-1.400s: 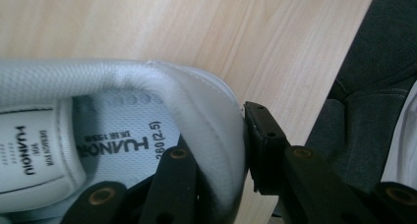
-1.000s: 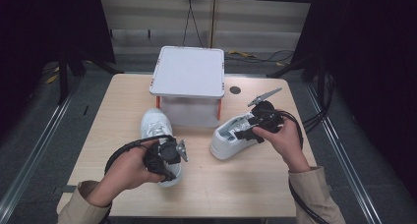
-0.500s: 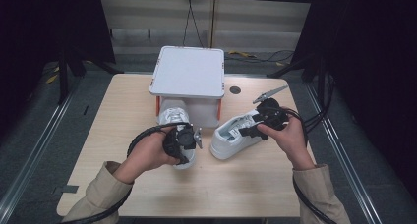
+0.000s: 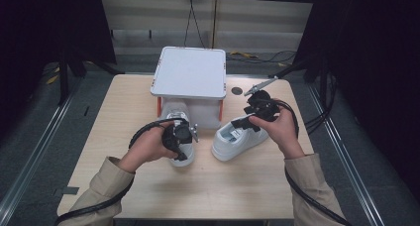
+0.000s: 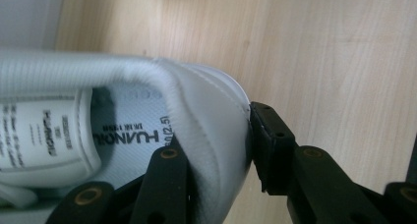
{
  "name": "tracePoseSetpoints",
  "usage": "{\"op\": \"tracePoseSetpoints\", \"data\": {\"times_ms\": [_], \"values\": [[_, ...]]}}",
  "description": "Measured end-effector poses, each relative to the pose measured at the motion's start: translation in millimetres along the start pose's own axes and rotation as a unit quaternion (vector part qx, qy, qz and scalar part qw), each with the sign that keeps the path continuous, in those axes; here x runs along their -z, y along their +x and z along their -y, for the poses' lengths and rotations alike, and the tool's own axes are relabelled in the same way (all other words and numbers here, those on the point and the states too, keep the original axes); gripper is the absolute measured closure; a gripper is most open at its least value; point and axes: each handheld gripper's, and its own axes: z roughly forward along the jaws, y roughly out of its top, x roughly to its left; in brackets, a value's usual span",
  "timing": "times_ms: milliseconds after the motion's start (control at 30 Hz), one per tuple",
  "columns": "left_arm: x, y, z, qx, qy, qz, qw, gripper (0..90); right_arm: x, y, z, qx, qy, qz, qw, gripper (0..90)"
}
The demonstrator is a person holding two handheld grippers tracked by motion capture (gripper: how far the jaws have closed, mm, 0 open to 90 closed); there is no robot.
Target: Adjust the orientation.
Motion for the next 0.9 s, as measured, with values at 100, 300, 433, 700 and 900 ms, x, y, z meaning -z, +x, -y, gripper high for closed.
{"op": "tracePoseSetpoints", "data": {"times_ms": [100, 300, 433, 700, 900], "values": [[-1.4, 5.4, 5.8, 0.01, -0.001, 0.0, 0.9999, 69.8, 1.6, -0.9, -12.0, -0.002, -0.019, -0.002, 0.9998, 30.1], [1.8, 12.3, 14.5, 0.033, -0.011, 0.003, 0.9994, 69.1, 2.2, 0.4, -39.2, 0.001, -0.035, -0.005, 0.9994, 42.1], [2.8, 12.4, 16.4, 0.023, -0.006, 0.001, 0.9997, 68.3, 1.9, 1.8, -56.5, 0.006, -0.04, -0.002, 0.9992, 48.0], [-2.2, 10.2, 32.5, 0.031, 0.002, 0.007, 0.9995, 69.7, -2.1, 5.4, -82.0, 0.012, -0.048, 0.001, 0.9988, 55.0], [-3.6, 10.7, 38.1, 0.046, -0.007, 0.014, 0.9988, 69.3, -12.3, 7.8, -101.5, 0.023, -0.041, 0.005, 0.9989, 59.1]]}}
